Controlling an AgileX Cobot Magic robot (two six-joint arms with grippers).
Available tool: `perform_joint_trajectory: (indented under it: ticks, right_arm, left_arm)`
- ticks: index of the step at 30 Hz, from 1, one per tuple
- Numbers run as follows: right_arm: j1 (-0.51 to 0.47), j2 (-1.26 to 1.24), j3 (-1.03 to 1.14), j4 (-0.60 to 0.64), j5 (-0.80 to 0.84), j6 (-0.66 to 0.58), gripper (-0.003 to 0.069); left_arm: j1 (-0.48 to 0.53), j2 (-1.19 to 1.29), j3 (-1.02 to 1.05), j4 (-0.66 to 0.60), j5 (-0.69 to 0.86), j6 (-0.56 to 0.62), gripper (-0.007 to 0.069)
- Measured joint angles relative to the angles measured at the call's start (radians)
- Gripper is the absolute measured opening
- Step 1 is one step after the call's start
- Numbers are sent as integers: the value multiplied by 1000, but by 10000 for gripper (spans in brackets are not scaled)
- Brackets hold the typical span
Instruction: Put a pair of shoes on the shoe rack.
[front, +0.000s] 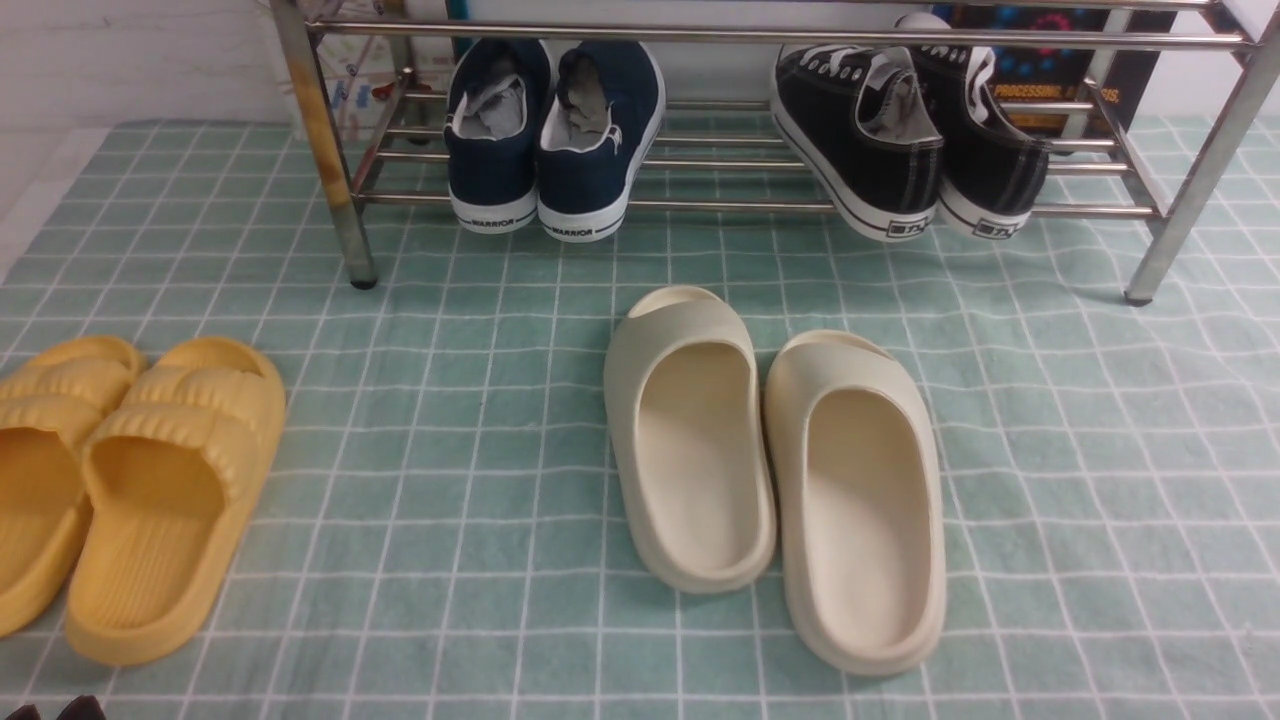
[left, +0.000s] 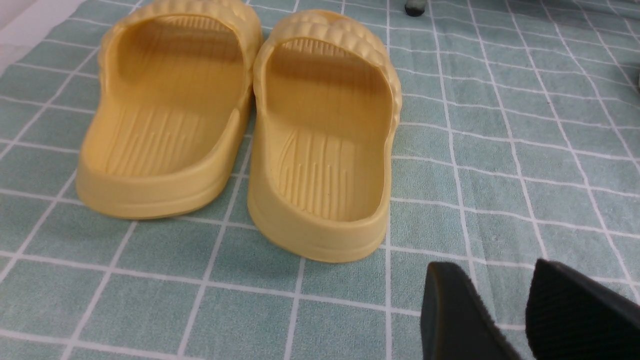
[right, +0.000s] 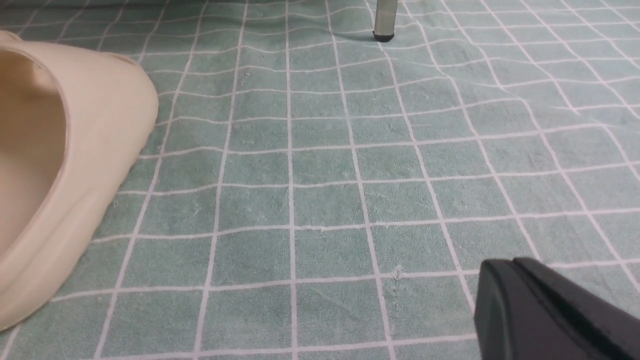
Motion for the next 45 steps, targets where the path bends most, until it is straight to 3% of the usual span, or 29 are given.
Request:
perform_joint_trajectory:
  ticks: [45]
  right_arm:
    - [0,0,0,0,0,0,52]
  left_arm:
    - [0,0,0,0,0,0,238]
